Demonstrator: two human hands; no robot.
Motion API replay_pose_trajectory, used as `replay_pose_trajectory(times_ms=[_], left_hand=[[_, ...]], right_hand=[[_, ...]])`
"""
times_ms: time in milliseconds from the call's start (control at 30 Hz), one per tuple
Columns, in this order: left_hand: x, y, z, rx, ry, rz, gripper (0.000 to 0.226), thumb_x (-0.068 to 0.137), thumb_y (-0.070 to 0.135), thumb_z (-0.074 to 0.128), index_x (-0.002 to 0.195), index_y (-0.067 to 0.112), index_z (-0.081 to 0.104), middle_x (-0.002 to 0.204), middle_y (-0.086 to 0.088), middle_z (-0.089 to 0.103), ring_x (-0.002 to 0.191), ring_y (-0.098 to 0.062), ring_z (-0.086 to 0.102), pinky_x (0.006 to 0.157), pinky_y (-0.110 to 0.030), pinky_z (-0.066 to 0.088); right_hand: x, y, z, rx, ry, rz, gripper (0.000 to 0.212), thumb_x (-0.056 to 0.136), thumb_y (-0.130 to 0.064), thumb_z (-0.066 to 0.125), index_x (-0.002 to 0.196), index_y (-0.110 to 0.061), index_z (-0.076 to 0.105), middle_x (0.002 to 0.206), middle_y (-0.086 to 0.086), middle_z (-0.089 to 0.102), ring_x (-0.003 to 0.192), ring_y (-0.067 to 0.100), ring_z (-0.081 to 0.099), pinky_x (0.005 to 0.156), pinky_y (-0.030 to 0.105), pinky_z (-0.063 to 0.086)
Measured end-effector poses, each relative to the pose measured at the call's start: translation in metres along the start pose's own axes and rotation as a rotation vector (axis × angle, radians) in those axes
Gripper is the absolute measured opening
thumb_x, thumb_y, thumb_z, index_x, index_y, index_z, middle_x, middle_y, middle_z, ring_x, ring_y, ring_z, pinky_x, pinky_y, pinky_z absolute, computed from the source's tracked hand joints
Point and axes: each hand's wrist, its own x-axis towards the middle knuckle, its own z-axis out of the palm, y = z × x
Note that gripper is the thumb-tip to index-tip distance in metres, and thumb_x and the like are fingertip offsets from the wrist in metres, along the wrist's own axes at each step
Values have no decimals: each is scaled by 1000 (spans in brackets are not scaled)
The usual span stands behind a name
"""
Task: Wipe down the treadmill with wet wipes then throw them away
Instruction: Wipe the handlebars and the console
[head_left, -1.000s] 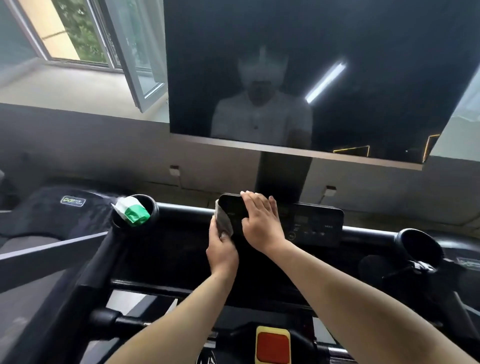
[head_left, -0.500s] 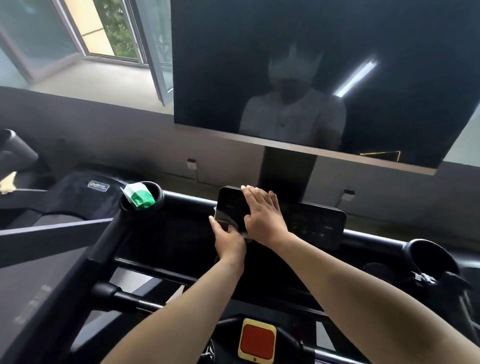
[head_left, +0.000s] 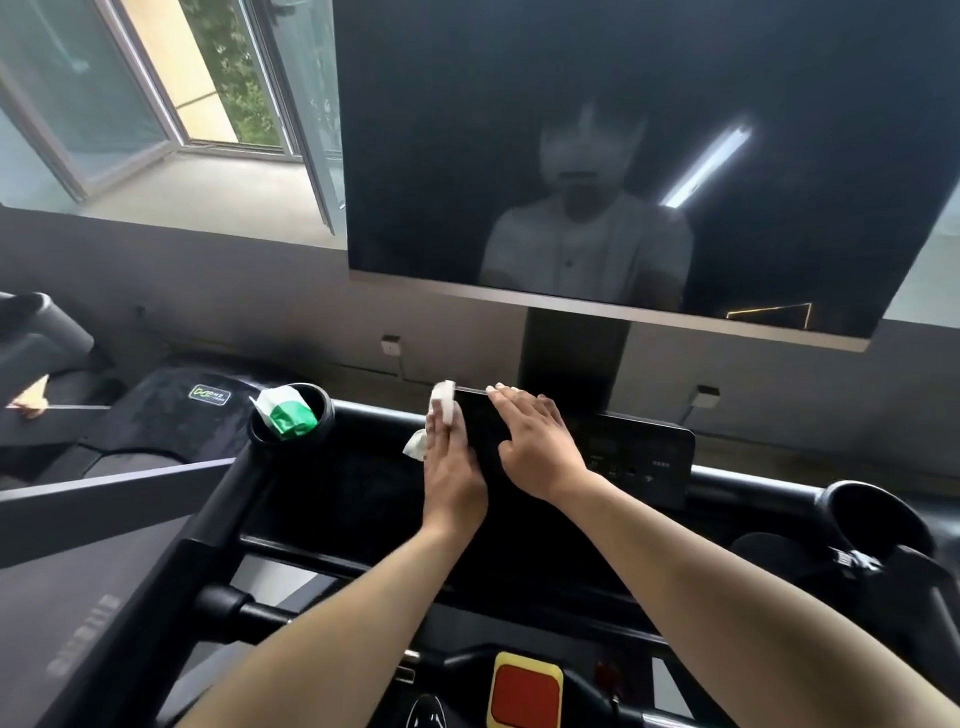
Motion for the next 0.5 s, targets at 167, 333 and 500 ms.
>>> replay_pose_trajectory(times_ms=[167, 333, 500], left_hand=[[-31, -8, 17, 194, -153, 299, 62, 110, 22, 33, 158, 30, -6, 168, 10, -13, 151, -4, -25, 126, -33, -11], [-7, -22, 6, 286, -116, 347, 61, 106, 29, 25, 160, 25, -2, 169, 5, -4, 153, -6, -19, 127, -37, -2], [25, -7, -10, 275, -132, 259, 64, 107, 22, 36, 159, 25, -2, 163, 13, -13, 149, -7, -25, 125, -35, -9]], right_hand=[[2, 4, 1, 84, 55, 12, 68, 87, -2, 48, 153, -18, 41, 160, -1, 38, 150, 10, 26, 120, 22, 3], [2, 4, 0, 110, 59, 28, 67, 87, 2, 48, 151, -17, 44, 157, 0, 42, 148, 13, 30, 120, 23, 6], [3, -2, -5, 48, 104, 104, 60, 89, -9, 50, 148, -19, 48, 152, -3, 49, 144, 12, 37, 123, 32, 8]])
